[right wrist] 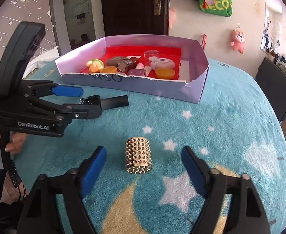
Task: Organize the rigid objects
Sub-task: 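Grasp the black nail polish with left gripper while right grasps the gold studded cylinder, then carry the black nail polish and gold cylinder with both grippers into the box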
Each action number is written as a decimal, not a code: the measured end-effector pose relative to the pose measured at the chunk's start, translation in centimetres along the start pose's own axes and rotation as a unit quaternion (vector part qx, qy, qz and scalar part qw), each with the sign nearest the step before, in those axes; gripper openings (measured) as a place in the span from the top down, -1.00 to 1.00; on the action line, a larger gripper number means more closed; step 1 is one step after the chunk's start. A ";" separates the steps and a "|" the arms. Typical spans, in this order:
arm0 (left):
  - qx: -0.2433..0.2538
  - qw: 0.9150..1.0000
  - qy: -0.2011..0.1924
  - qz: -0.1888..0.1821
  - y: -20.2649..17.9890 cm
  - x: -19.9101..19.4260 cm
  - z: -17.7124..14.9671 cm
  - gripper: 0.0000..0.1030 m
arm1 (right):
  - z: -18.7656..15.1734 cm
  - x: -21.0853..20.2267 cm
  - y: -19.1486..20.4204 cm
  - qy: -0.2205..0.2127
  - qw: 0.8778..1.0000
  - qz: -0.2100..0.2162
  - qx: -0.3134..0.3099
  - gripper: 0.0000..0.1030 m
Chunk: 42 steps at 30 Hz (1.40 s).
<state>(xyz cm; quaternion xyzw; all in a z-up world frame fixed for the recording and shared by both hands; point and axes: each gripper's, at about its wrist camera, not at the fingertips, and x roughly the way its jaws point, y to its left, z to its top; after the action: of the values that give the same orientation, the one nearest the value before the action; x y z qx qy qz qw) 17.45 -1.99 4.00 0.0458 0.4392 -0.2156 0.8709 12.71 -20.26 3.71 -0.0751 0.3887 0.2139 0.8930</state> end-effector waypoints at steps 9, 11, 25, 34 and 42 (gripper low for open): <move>-0.012 0.999 -0.020 -0.028 -0.7 -0.6 0.2 0.23 | 0.0 0.2 0.2 -0.006 1.000 0.009 -0.002 0.47; -0.028 0.998 -0.036 -0.037 -0.3 -2.0 0.1 0.23 | 0.2 -0.3 0.2 -0.018 1.000 0.017 0.008 0.47; -0.050 0.996 -0.079 -0.009 1.4 -6.2 0.9 0.23 | 2.5 -1.6 0.5 -0.044 0.999 0.017 0.007 0.47; -0.024 0.998 -0.059 0.015 6.7 -5.4 10.8 0.23 | 14.7 -1.0 -2.3 -0.067 0.998 0.010 0.000 0.47; -0.018 0.999 0.003 0.029 11.4 1.0 16.6 0.23 | 22.9 7.1 -4.5 0.026 1.000 -0.006 0.007 0.47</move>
<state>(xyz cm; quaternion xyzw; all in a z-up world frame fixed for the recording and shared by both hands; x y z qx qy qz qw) 35.06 3.54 12.09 0.0435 0.4443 -0.1819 0.8761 34.21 -15.15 14.13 -0.0767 0.4125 0.2043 0.8844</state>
